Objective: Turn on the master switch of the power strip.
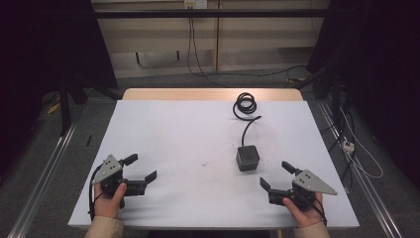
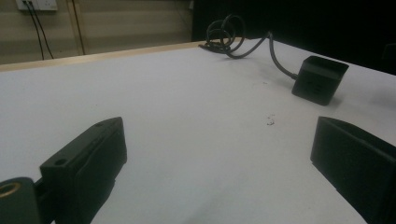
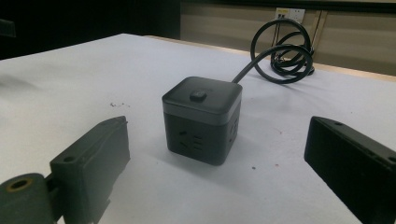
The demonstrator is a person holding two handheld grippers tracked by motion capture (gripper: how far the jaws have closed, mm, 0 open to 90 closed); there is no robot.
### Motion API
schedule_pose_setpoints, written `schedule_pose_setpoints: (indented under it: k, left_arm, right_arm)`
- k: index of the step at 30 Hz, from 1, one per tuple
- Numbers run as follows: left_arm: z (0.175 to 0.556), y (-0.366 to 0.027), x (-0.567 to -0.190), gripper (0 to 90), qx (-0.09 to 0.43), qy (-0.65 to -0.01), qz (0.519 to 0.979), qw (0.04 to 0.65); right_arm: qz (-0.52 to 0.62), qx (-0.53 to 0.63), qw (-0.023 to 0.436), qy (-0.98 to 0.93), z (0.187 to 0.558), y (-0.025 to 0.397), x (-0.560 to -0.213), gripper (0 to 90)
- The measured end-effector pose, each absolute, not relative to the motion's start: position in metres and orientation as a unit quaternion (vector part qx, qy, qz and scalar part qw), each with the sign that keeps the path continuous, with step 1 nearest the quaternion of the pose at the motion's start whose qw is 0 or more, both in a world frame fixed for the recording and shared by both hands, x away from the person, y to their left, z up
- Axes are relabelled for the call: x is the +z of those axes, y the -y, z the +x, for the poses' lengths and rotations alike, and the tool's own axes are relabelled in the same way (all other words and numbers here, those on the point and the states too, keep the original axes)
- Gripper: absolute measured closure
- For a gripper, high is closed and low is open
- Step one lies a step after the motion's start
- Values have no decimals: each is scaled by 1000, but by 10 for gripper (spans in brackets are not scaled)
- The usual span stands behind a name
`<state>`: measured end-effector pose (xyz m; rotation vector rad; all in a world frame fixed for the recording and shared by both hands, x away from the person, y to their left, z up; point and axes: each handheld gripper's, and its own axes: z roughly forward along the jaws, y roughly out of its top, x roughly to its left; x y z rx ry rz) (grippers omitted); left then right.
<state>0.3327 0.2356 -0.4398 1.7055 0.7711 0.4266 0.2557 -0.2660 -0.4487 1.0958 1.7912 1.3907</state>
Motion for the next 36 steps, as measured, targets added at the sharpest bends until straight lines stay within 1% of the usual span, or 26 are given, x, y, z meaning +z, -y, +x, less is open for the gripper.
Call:
schedule_pose_setpoints:
  k: [18, 27, 36]
  left_arm:
    - [332, -237, -438, 33, 187, -329, 723, 578]
    - [333, -236, -438, 33, 187, -325, 725, 578]
    - [332, -237, -437, 33, 189, -324, 723, 580]
  right_arm:
    - [411, 523, 303, -682, 258, 262, -447, 69]
    - [418, 519, 304, -681, 261, 261, -443, 126]
    - [426, 514, 301, -681, 267, 260, -442, 154]
